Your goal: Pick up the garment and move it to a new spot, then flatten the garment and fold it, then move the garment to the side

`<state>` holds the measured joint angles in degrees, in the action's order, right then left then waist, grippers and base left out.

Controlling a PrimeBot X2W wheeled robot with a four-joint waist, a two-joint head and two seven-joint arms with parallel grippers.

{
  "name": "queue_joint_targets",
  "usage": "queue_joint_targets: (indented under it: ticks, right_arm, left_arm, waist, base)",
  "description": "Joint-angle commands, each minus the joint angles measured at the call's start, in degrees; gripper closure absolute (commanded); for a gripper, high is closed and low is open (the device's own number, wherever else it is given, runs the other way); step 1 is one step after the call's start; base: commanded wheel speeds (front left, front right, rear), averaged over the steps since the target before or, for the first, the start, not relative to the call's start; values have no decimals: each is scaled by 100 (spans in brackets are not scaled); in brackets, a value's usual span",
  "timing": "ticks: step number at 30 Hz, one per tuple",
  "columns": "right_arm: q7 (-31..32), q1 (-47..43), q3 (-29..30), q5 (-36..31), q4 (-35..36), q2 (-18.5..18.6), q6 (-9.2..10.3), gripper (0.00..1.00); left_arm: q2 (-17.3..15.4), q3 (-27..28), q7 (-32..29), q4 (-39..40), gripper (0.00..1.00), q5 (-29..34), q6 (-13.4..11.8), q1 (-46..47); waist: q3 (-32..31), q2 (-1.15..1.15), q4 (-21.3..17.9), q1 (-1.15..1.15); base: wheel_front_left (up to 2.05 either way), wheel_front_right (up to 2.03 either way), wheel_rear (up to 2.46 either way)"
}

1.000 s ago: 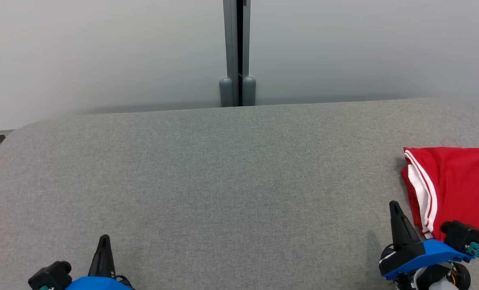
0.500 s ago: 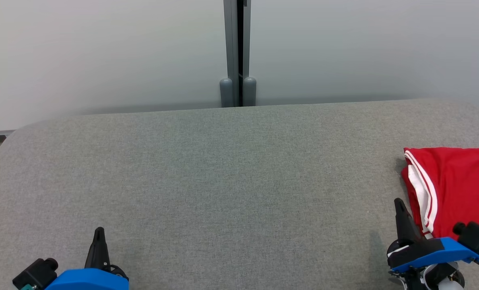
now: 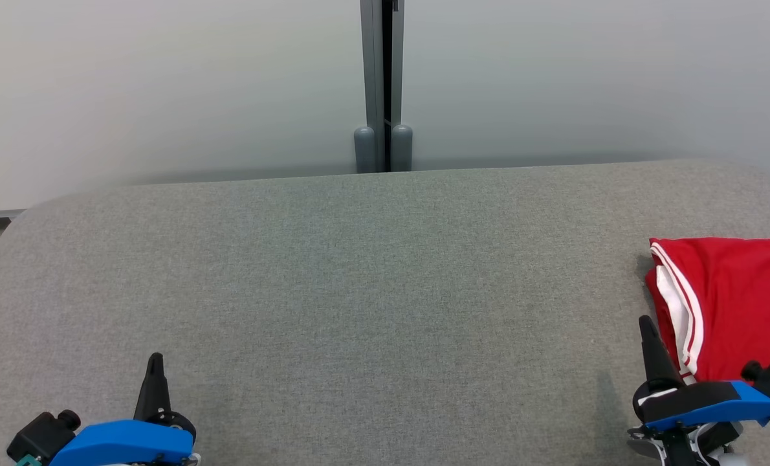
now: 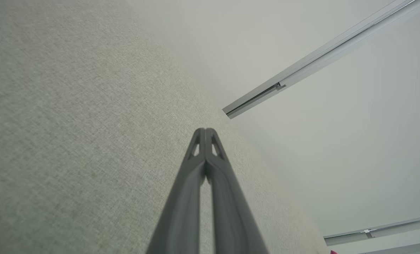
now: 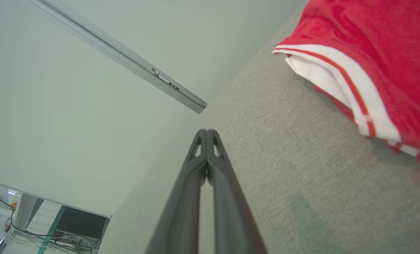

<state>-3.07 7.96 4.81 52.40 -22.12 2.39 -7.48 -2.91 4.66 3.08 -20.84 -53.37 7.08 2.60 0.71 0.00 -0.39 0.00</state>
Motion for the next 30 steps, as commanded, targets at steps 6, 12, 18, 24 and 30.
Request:
queue_joint_targets:
  ticks: [6,12,18,24,30]
  right_arm:
    - [110,-10,33,463,172,44,-2,100]
    - [211,-33,50,863,250,47,-2,100]
    - [301,-55,66,1241,318,50,-2,100]
    - [391,-77,81,1598,387,52,-2,100]
    - [469,-92,95,1939,451,55,-2,100]
  left_arm:
    - [-6,38,-111,150,100,-450,30,187]
    - [-5,59,-210,214,100,-841,34,202]
    - [-4,78,-303,271,100,-1211,38,231]
    - [-3,96,-393,331,100,-1559,41,258]
    - [-2,113,-471,383,100,-1891,44,283]
  waist:
    - [-4,0,3,0]
    - [-8,0,6,0]
    - [-12,0,10,0]
    - [-17,0,13,0]
    - [-21,0,16,0]
  base:
    - [0,0,0]
    - [0,0,0]
    - [0,0,0]
    - [0,0,0]
    - [0,0,0]
